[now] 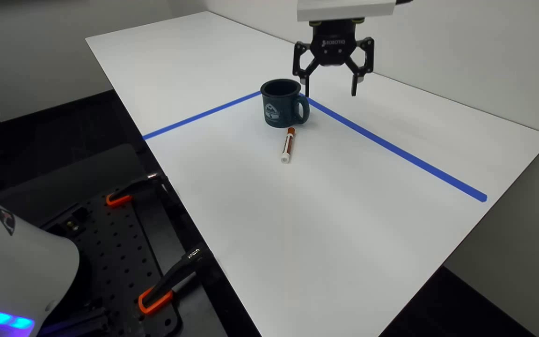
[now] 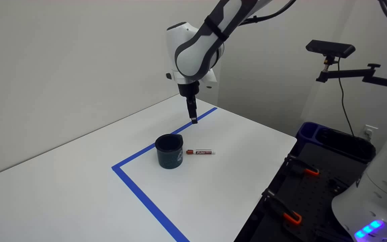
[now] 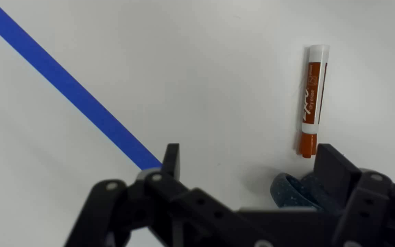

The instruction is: Remove the marker from the mug

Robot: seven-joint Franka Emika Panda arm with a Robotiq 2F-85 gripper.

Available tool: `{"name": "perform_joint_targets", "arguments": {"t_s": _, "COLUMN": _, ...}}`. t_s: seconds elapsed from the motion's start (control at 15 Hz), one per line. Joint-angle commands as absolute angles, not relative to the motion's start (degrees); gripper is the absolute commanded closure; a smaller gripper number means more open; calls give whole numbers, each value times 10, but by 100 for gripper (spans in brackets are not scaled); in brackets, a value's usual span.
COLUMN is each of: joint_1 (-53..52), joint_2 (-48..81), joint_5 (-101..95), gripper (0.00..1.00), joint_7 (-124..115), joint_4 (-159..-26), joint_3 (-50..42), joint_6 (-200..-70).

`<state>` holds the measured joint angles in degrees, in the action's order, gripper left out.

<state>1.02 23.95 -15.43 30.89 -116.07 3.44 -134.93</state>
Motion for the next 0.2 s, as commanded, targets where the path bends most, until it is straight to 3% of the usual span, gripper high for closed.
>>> {"name": "perform_joint_targets", "arguments": {"t_s": 0.0, "joint_1": -6, "joint_2": 179, "joint_5": -173, "gripper": 0, "joint_7": 293, "joint_4": -1184, "joint_3": 36, "joint_6": -1306}}
{"name": "perform_joint_targets", "arguments": {"t_s": 0.13, "joint_1": -11, "joint_2": 165, "joint_5": -175, "gripper": 0, "joint_7": 292, "joint_4": -1187, "joint_3": 37, "joint_6": -1294}}
